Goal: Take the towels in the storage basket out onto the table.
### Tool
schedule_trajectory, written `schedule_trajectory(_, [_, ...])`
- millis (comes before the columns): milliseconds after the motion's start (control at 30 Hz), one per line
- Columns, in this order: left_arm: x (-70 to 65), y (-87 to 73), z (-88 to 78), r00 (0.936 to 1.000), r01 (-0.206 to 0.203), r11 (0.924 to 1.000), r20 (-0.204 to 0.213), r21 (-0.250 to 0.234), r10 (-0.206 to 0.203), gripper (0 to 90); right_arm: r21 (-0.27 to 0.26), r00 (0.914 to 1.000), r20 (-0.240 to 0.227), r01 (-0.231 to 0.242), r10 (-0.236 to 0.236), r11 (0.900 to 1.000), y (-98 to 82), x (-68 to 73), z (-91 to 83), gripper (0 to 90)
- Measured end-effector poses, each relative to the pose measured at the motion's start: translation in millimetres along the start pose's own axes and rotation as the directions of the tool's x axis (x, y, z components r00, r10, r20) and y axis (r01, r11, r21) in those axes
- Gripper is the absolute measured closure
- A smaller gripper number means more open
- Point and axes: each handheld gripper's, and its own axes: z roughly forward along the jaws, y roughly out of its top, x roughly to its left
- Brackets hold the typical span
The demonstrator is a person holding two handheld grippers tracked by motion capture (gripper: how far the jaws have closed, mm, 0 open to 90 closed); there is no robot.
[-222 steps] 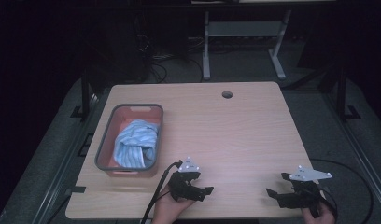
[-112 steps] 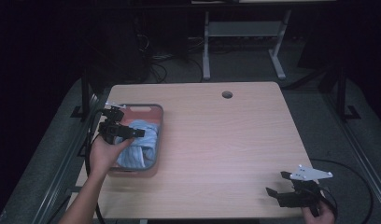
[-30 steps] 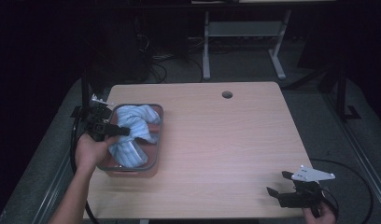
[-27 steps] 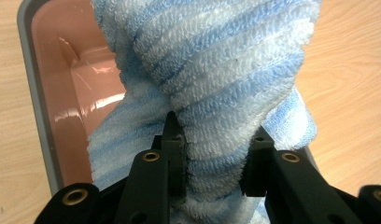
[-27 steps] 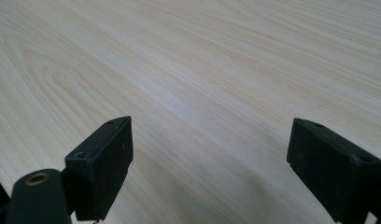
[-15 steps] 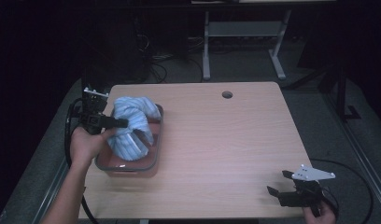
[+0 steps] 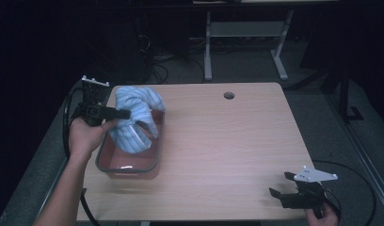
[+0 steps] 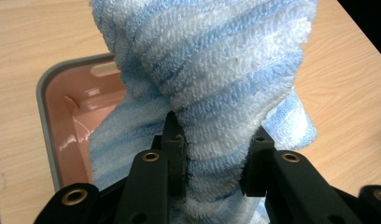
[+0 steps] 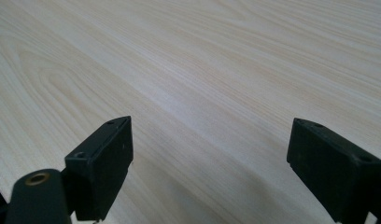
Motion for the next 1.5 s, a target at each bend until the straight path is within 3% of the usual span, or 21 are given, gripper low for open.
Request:
schedule_trajectory(233, [-8.8,10.7,-9.7,0.9998,-0.016,0.9997,0.013,-0.019,0.017,68.3,-0.003,1.0,0.004,-0.005,0.005,1.0,0.0,-0.3,-0.5,14.0])
schedule_trajectory(767, [-34.2,29.8,-13.9,0.9968,-0.057,0.9978,0.054,-0.034,0.058,68.2,-0.007,0.9999,0.011,0.002,-0.002,1.0,0.6,0.3,-3.0,14.0])
schedule_trajectory(1067, [-49.0,38.3,-2.9,0.9934,-0.075,0.9969,0.085,-0.021,0.077,68.1,-0.008,0.9999,0.012,-0.002,0.002,1.0,0.6,-0.1,-3.3,14.0])
schedule_trajectory(1500, [-71.0,50.1,28.5,0.9879,-0.099,0.995,0.12,0.01,0.097,68.1,-0.017,0.9999,0.009,-0.011,0.011,1.0,-0.4,-1.2,-5.1,14.0])
